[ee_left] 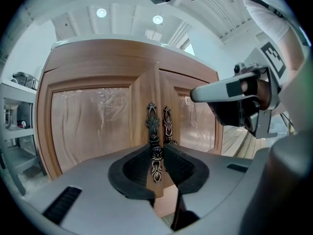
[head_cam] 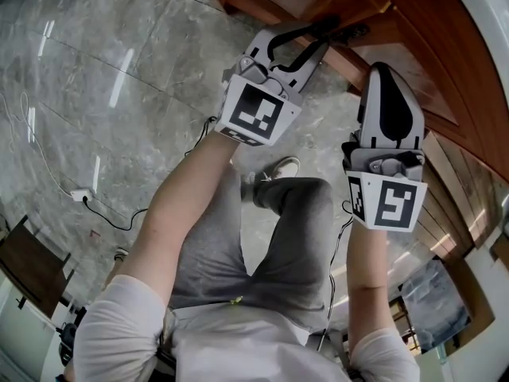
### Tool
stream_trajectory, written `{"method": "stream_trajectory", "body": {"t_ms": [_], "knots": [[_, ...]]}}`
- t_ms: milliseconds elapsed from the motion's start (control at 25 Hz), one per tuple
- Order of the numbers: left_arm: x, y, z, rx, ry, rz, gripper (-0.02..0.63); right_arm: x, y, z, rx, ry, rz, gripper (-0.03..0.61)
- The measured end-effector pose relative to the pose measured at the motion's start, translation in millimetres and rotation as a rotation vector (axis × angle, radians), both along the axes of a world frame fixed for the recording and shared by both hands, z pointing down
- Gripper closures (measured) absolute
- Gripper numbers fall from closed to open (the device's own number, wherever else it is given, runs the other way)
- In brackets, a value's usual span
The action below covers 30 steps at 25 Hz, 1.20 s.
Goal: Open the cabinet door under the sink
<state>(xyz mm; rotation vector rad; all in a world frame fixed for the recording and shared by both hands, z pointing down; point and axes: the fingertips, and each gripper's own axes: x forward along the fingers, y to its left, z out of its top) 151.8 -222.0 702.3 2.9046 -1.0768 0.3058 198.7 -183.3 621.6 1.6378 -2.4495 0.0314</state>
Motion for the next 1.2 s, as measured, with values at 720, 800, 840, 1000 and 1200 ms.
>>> {"method": "stream_trajectory", "body": {"t_ms": [720,800,840,1000,1200], "knots": [[-38,34,-3,-0.044,0.000,0.068,0.523,-51,-32,4,-0.011,0.048,-0.035,0.546],[-41,36,-2,-0.047,-0.002,0.075,0.523,-52,-34,5,-0.014,0.054,-0.034,0.546],[-42,37,-2,-0.049,-0.003,0.079,0.523,-54,-35,5,-0.016,0.059,-0.034,0.546],[-52,41,-3,-0.055,-0.012,0.094,0.523,-64,-39,5,-0.004,0.104,-0.041,0.546],[-68,50,-7,-0.061,-0.016,0.098,0.523,-82,-30,3,-0.001,0.125,-0.060,0.548]]}}
